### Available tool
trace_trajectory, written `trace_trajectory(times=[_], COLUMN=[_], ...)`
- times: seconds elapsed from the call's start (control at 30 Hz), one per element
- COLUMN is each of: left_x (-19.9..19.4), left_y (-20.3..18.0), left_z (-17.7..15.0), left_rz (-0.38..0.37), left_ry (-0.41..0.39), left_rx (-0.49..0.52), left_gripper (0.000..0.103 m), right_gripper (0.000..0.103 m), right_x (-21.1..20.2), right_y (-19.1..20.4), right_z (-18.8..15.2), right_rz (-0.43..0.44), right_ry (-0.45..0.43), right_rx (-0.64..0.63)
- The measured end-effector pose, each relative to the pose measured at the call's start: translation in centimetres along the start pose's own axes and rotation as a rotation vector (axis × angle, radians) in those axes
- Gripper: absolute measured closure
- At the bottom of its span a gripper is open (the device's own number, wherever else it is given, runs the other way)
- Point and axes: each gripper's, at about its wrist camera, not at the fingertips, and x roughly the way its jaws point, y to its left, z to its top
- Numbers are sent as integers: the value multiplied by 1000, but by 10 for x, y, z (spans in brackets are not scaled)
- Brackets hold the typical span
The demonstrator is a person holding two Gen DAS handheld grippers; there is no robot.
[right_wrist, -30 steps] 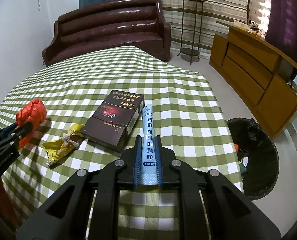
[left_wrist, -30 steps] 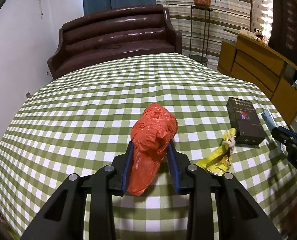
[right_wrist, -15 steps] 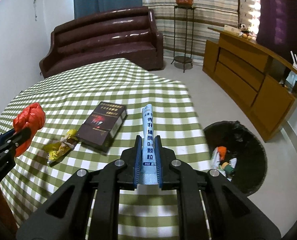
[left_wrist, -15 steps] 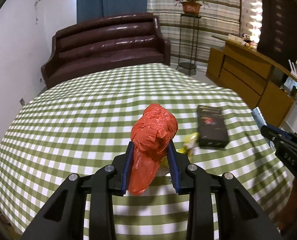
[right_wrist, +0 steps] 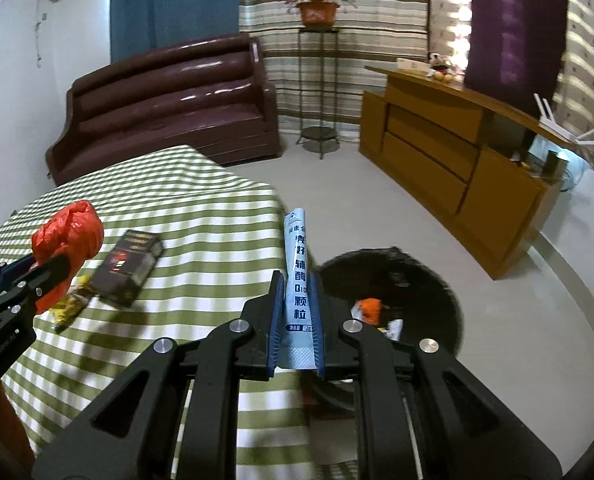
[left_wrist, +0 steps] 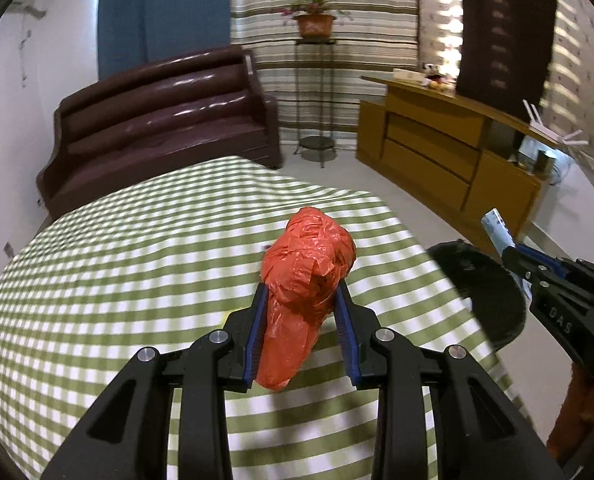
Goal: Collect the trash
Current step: 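Carry the red bag and light blue tube over the black bin with both tools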
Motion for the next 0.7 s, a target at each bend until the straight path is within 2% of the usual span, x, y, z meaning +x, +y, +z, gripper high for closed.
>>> trace_trajectory(times=[0.33, 0.7], left_x=[18, 48], left_y=[-61, -112], left_z=[12, 24], left_rz=[-59, -100], left_ry=[-28, -24], left_rx=[48, 94], left_gripper=[70, 70], right_gripper=[90, 90], right_x=[-2, 10], right_y=[-65, -93], right_z=[-2, -7], right_rz=[-88, -100], right_ry=[-15, -13], right_rx=[64, 102])
